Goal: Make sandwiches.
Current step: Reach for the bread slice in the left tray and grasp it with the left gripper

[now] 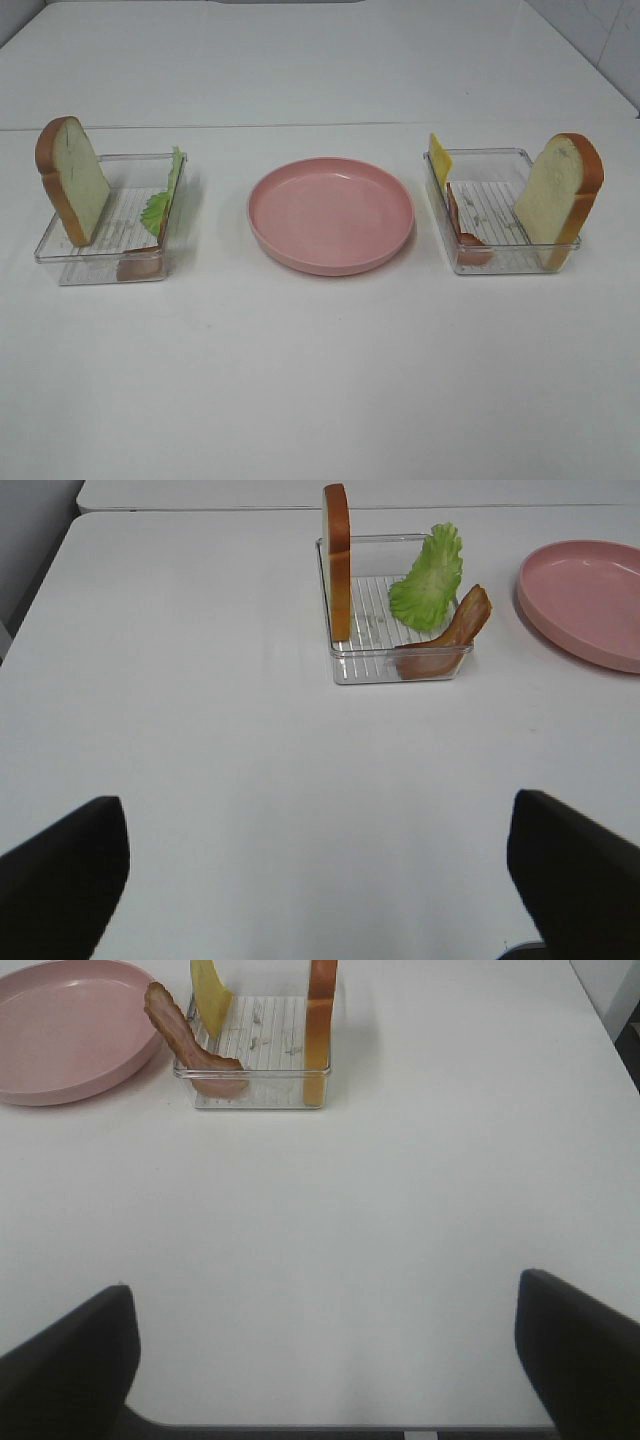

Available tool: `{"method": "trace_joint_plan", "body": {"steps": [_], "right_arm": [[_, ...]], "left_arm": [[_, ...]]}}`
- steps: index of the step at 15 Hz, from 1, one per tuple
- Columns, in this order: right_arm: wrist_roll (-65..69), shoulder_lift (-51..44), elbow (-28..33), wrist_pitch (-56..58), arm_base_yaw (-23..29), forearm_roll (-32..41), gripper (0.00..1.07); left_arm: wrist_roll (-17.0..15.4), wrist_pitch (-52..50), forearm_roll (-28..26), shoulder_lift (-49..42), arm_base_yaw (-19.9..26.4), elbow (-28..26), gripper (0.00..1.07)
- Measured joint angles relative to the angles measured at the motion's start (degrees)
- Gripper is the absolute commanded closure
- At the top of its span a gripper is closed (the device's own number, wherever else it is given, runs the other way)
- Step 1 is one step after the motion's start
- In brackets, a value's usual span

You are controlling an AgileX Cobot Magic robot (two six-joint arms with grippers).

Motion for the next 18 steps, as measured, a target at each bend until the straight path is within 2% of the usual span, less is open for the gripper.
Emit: {"method": "trace_joint_plan", "body": {"steps": [18], "right_arm": [[0.0, 0.0, 0.0, 0.0, 0.0, 0.0, 0.08]], "left_arm": [[0.0, 0.0, 0.0, 0.0, 0.0, 0.0, 0.11]]}}
